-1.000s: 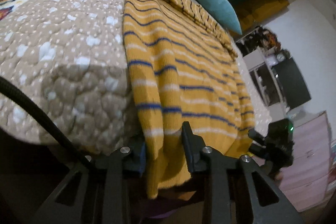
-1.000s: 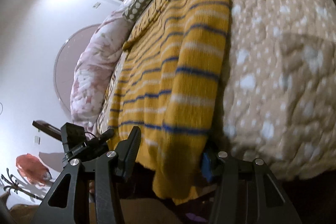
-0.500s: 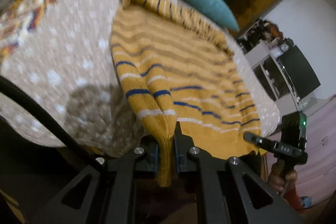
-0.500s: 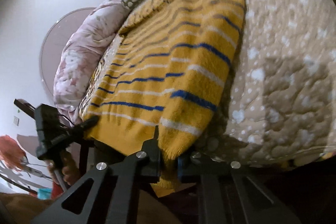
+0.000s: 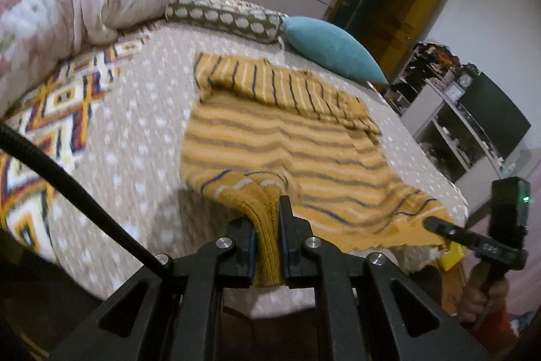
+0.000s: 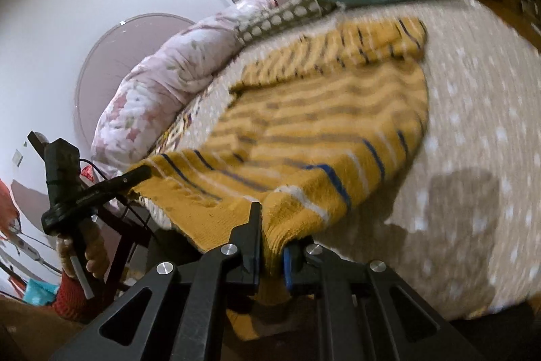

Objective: Fold small clothes
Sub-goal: 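Lift the hem and fold it toward the collar with both grippers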

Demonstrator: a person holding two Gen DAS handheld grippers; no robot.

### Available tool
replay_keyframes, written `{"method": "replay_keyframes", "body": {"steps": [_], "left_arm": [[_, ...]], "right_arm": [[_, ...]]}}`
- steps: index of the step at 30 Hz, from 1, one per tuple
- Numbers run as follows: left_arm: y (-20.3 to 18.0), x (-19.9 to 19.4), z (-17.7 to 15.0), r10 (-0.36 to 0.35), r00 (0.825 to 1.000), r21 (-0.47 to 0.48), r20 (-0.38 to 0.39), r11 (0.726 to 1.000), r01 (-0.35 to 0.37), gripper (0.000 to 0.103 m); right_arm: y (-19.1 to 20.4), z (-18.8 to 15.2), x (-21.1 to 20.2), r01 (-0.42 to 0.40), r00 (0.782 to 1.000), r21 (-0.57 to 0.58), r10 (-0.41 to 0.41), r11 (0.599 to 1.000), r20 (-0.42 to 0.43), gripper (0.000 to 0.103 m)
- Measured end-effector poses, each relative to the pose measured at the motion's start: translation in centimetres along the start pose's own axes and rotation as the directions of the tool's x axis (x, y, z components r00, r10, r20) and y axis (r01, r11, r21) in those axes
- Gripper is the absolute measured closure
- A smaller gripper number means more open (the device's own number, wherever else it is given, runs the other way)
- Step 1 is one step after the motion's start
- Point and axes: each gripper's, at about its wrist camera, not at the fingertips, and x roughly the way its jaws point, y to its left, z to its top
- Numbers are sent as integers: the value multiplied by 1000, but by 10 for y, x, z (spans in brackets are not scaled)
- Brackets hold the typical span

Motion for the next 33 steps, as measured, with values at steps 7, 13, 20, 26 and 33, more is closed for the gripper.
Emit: {"method": "replay_keyframes", "body": {"steps": [7,13,20,26,33], "left_arm": [[4,21,53,-5,999,-26,38,1000,6,92],[5,56,105,10,999,-43,41,999,-8,92],[4,108,174,58,998,-43,39,997,-57,92],[12,186,221,142,989,-21,-45,989,-143,92],[56,261,237,115,979,-164,-170,976,-143,78]], "right_arm": [[17,61,9,75,995,-93,-67,993,79,93],[17,111,19,120,986,-112,-106,986,126,93],[8,179,49,154,980,-106,-138,982,145,93],[-35,236,103,226,969,-46,-219,973,114,93],[-115,268,177,191,982,156,-190,969,-20,85]]}}
